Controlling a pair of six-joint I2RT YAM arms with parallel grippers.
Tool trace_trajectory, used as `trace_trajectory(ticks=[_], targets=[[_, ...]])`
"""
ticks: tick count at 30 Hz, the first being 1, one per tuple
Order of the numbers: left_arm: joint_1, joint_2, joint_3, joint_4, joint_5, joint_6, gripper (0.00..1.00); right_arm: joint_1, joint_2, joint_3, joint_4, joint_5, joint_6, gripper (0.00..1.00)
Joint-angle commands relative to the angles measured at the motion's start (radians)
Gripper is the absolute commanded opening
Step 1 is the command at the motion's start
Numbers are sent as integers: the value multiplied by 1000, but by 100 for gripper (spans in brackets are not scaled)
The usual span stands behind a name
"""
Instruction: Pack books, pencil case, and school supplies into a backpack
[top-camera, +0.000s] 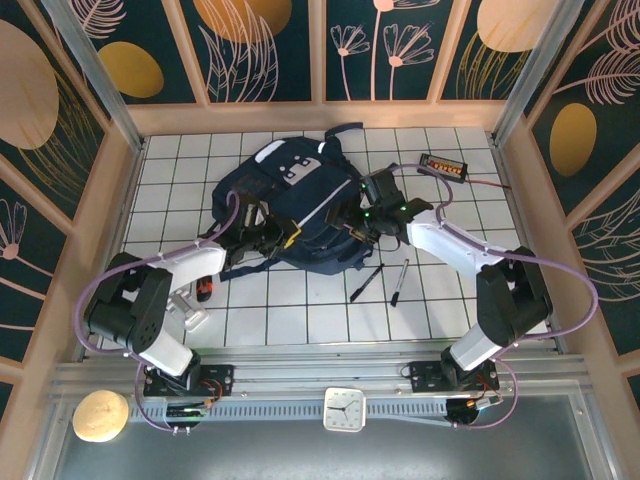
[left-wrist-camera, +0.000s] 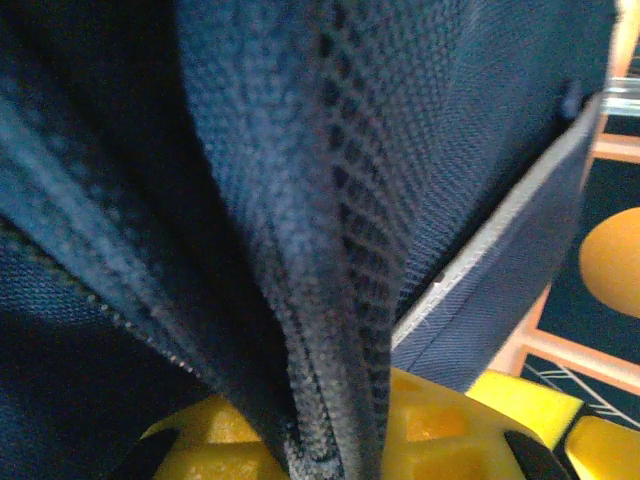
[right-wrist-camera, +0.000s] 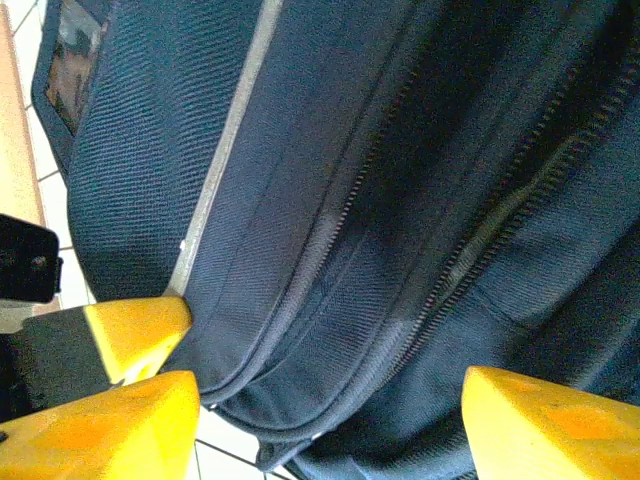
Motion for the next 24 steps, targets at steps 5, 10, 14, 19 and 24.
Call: trace_trajectory(ticks=[5,10,14,19,24], targets=[[7,-104,88,177,40,-158,7,31,-56,59,82,63,-59,69],[9,-122,37,332,54,-304,7,35,-123,-56,276,64,-9,68],[9,-124,32,393,57,-368,7,42,-149,-138,382,87,-14,68],[9,-117,45,465,68,-450,7,73,-169,-159,354,164,-63,68],[9,-113,71,446,86,-449,7,77,-171,-152,294,172,-126,65]])
